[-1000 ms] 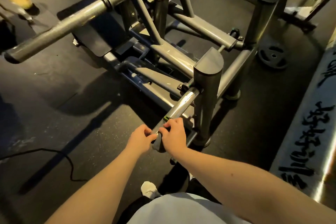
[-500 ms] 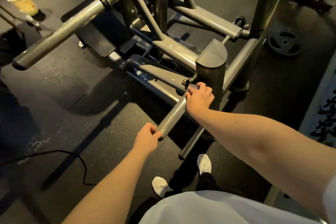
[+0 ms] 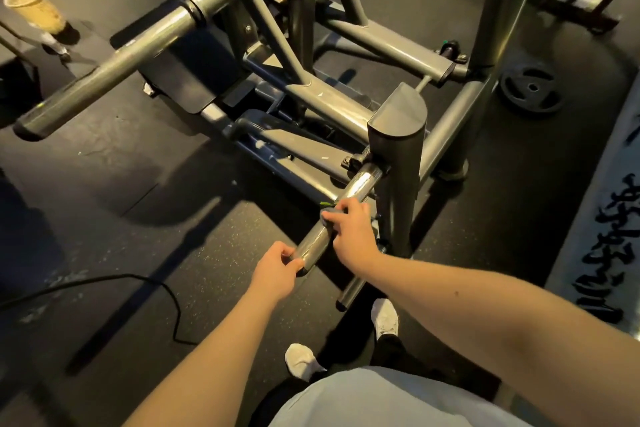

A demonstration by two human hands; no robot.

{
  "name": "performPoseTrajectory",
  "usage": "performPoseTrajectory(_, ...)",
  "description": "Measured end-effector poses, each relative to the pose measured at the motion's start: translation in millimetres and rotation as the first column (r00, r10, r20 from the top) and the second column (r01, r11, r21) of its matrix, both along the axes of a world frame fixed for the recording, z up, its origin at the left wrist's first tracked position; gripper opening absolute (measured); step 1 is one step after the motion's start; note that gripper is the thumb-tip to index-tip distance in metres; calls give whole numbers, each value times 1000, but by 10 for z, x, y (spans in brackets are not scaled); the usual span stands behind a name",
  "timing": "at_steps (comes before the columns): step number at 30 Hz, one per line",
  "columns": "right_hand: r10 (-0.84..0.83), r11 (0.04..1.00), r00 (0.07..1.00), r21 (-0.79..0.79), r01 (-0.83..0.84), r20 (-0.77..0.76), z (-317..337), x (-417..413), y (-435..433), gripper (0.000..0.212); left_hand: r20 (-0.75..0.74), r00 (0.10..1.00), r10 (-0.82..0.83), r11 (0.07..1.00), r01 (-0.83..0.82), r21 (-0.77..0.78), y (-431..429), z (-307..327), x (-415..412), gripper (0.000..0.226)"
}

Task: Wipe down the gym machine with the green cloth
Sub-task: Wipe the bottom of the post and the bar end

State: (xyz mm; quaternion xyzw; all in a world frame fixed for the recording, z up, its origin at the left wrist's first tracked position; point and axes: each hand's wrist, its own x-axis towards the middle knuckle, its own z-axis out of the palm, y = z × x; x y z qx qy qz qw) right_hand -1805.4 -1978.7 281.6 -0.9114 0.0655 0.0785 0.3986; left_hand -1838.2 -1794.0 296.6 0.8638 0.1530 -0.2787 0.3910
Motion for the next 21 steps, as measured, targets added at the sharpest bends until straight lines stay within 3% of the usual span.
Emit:
performPoseTrajectory(4, -65, 992, 995, -107, 73, 81, -87, 410, -348, 41, 6, 1000, -3, 1000, 3, -27, 11, -14, -6, 16)
performPoseTrajectory(7, -262, 965, 965, 0, 262, 17, -45, 571, -415, 32, 5, 1000, 16, 998, -16, -58, 7, -15, -39, 17)
performPoseTrajectory(10, -387, 915, 921, 106, 389, -45, 14, 400, -169, 40, -54, 998, 42, 993, -48, -112, 31, -58, -44, 20)
performPoseTrajectory(12, -378, 917, 925, 123, 379, -31, 63, 163, 47, 40, -105, 994, 41, 989, -55, -134, 40, -48, -14, 21)
performPoseTrajectory(16, -361, 920, 932, 173, 351, 32, 59, -398, 508, 18, -192, 976, 107, 966, -147, -212, 29, -45, 8, 21)
performPoseTrajectory(21, -253, 949, 967, 193, 250, -7, -36, -551, 601, 24, -228, 953, 198, 910, -265, -319, -9, -87, -55, 26)
